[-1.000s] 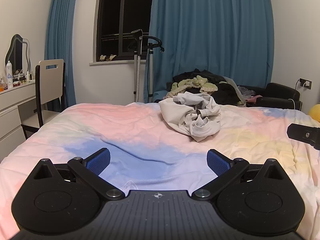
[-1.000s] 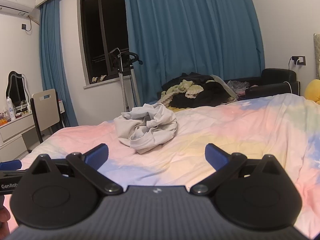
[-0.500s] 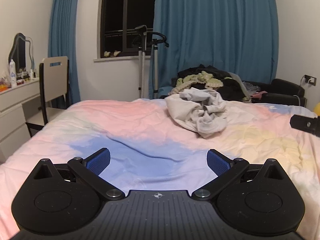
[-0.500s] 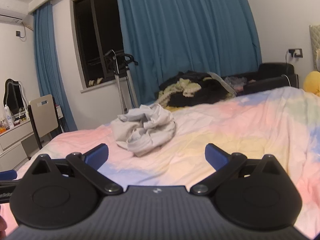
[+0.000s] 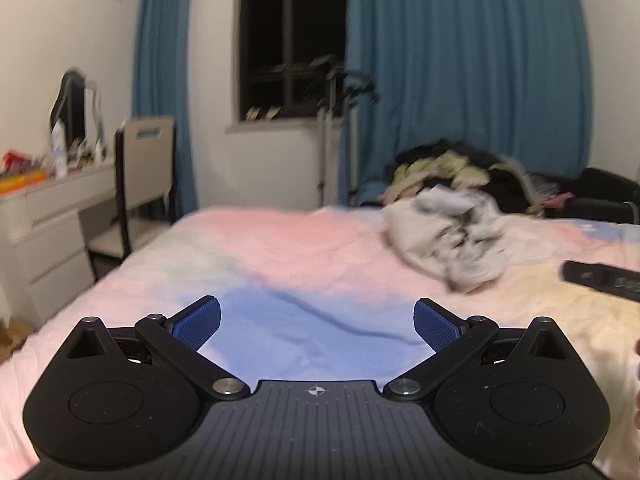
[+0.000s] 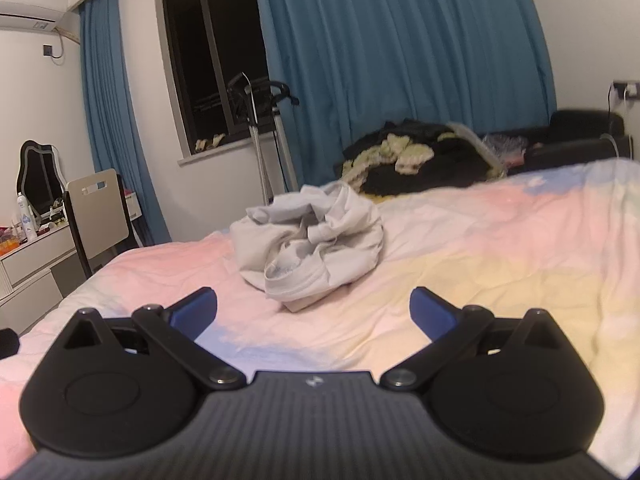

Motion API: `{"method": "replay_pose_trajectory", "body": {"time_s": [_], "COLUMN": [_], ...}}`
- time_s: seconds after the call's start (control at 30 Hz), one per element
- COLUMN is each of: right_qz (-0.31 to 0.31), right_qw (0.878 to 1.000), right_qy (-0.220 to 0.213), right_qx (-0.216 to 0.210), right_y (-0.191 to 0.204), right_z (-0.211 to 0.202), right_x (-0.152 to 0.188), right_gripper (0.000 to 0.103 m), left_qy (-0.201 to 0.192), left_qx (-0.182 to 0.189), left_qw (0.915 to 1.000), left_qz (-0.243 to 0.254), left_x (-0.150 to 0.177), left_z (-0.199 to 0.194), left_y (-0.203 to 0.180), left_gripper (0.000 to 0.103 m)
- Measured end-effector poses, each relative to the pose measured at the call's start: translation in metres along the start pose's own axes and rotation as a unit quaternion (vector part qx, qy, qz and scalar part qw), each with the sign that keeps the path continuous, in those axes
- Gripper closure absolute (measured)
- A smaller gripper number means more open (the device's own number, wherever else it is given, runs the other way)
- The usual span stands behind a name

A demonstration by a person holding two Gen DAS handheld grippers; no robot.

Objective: Fold clothes
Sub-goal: 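Grasp an edge of the grey T-shirt with the right gripper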

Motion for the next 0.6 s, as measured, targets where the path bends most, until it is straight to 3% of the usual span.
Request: {"method": "replay_pose_trajectory", "body": {"time_s": [0.2,0.33,0.5,0.6], "right_qz": [0.029,0.018,0.028,0.003], "right_qw": [0.999,0.998,0.999,0.999], "right_qy": [0.035,0.048,0.045,0.043], "right_qx": [-0.003,-0.021,-0.006,0.003], "right_y": [-0.006,0.009,0.023,0.037], "right_z": [0.040,0.075,0.126,0.158], "right_x": [0.021,0.031,0.033,0.036], "right_gripper": [0.015,0.022,0.030,0.034], "left_qy": [0.015,0.027,0.046,0.057], "left_qx": [-0.026,-0.016,-0.008,0.012], "left_qw": [0.9994,0.9992,0.9975,0.9955], "left_qz": [-0.018,-0.025,-0.053,-0.075], "left_x": [0.007,0.017,0.032,0.040], "left_z": [0.026,0.037,0.053,0.062], "left_y": [0.021,0.023,0.030,0.030], "left_gripper": [0.000,0.000,0.000,0.000]}}
Point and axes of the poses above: each gripper's, at about its wrist camera, not at the fingertips, and z roughly the way its jaws point, y to its left, x to its underside, the point moved 7 cm from there along z, roughly the way its jaws point, and after that the axes turned 11 degrees about -y, right-handed, at the moved point
